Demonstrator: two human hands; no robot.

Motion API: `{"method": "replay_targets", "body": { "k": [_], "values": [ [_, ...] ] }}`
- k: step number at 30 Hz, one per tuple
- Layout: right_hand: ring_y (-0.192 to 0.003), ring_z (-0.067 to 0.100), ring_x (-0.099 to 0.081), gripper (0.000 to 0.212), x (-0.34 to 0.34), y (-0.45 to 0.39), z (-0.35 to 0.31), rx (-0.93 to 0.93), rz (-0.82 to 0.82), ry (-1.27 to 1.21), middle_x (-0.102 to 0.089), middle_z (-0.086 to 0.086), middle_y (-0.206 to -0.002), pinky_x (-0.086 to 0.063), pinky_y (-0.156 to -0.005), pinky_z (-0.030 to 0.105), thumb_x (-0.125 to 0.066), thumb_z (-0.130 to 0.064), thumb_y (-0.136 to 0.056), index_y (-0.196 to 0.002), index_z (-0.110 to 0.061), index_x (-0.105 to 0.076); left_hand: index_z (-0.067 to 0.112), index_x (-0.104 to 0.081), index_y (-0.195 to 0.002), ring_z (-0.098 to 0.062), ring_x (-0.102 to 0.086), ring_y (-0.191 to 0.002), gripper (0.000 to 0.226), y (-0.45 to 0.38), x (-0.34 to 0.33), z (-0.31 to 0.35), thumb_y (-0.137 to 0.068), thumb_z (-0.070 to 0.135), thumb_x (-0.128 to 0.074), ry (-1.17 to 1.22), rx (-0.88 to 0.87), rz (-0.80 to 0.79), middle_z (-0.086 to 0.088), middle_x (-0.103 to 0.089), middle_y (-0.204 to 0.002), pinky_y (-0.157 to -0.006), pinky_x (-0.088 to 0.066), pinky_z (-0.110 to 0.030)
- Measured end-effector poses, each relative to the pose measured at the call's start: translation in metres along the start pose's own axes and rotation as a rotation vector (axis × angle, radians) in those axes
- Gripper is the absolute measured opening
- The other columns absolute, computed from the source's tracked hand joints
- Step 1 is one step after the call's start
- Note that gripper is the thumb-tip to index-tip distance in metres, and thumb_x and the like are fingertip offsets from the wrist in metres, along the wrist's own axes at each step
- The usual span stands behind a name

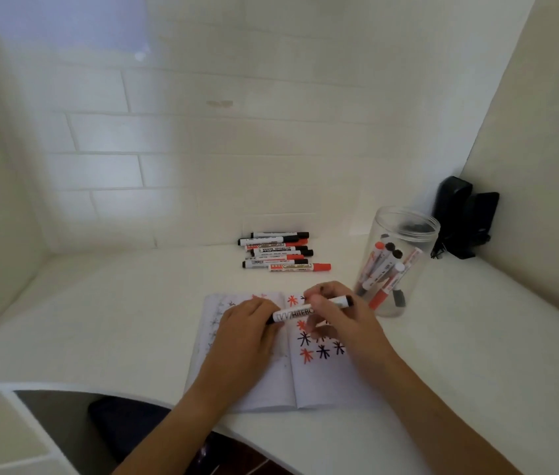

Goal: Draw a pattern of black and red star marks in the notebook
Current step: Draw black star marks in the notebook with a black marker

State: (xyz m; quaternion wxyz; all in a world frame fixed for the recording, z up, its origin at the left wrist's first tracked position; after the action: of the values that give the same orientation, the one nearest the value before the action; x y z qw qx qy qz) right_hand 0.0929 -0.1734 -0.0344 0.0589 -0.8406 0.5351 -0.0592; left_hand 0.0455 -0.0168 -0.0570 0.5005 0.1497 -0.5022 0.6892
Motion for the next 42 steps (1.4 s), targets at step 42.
{"method": "replay_targets", "body": {
  "k": [42],
  "values": [
    [-0.035,0.019,-0.052,0.053,-0.040,0.023,-0.006,0.768,0.134,1.408,-0.055,-0.002,-0.047,-0.024,-0.044,0.023,-0.035,-0.057,-0.098,-0.069,-0.020,-0.058,0.037,-0.038,-0.078,-0.001,-0.042,-0.071,0.032,0.005,0.000,0.021,-0.107,0.043,-0.028,-0.043,-0.152,-0.056,0.019,-0.040,-0.069,-0.066,-0.030,-0.028]
  ]
}}
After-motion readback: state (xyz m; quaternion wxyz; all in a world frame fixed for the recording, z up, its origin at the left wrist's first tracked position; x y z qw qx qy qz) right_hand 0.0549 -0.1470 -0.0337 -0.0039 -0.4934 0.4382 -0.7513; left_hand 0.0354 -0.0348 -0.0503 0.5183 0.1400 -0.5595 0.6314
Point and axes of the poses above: each hand's wrist, its own y-axis away from the middle knuckle, its own x-axis out of the back of the hand, z = x × y, the point moved 9 cm from there along -y, towards the middle knuckle
